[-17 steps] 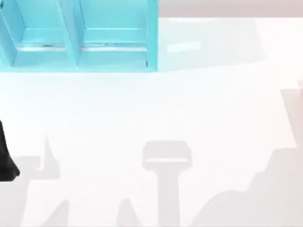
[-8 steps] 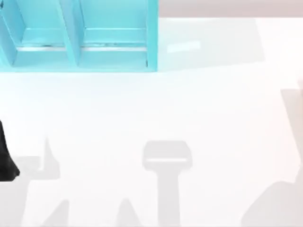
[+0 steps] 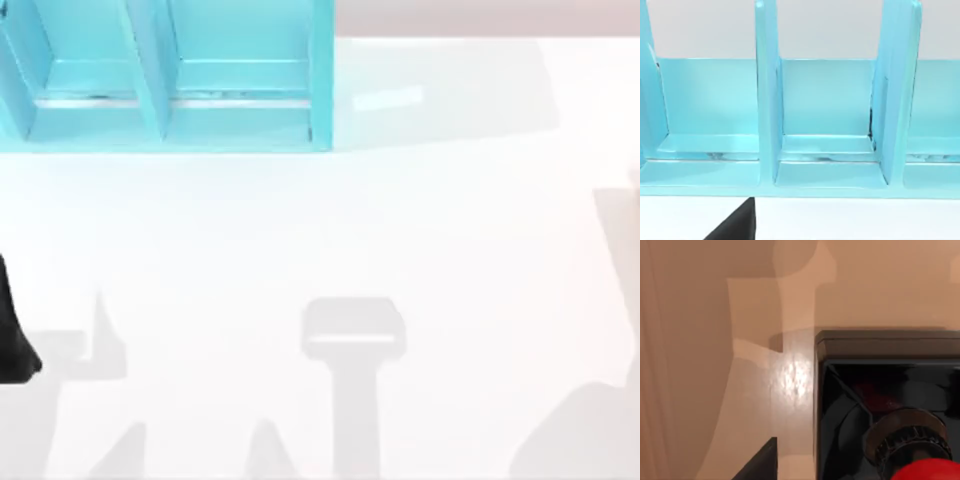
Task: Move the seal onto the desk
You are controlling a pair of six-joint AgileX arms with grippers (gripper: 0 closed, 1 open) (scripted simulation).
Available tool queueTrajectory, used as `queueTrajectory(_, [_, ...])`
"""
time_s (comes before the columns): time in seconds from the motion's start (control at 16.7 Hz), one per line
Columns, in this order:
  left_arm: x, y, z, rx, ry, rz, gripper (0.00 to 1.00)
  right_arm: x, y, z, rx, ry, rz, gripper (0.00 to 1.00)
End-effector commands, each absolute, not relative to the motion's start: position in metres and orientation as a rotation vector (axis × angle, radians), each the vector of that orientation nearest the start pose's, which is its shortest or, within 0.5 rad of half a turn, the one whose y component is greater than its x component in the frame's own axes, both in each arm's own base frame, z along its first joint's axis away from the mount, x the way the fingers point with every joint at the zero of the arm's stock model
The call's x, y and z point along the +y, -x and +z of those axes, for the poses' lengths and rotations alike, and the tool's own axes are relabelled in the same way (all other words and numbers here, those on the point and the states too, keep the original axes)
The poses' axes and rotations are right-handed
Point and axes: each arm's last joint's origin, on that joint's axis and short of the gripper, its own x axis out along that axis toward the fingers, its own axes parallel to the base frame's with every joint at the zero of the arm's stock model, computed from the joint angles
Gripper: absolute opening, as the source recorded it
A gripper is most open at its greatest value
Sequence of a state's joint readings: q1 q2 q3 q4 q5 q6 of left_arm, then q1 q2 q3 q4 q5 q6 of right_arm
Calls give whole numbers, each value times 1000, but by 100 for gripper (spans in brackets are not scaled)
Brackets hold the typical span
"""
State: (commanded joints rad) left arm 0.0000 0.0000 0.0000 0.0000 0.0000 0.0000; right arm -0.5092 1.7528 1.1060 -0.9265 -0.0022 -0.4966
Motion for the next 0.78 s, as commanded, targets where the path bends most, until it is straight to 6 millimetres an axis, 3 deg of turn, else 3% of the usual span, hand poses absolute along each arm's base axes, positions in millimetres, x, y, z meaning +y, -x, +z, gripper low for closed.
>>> queueTrajectory(0.54, [-1, -106, 160, 0, 0, 0, 100, -147, -267, 161, 1572, -10, -5, 2])
queueTrajectory(0.78, [-1, -106, 160, 0, 0, 0, 100, -147, -267, 161, 1572, -10, -5, 0])
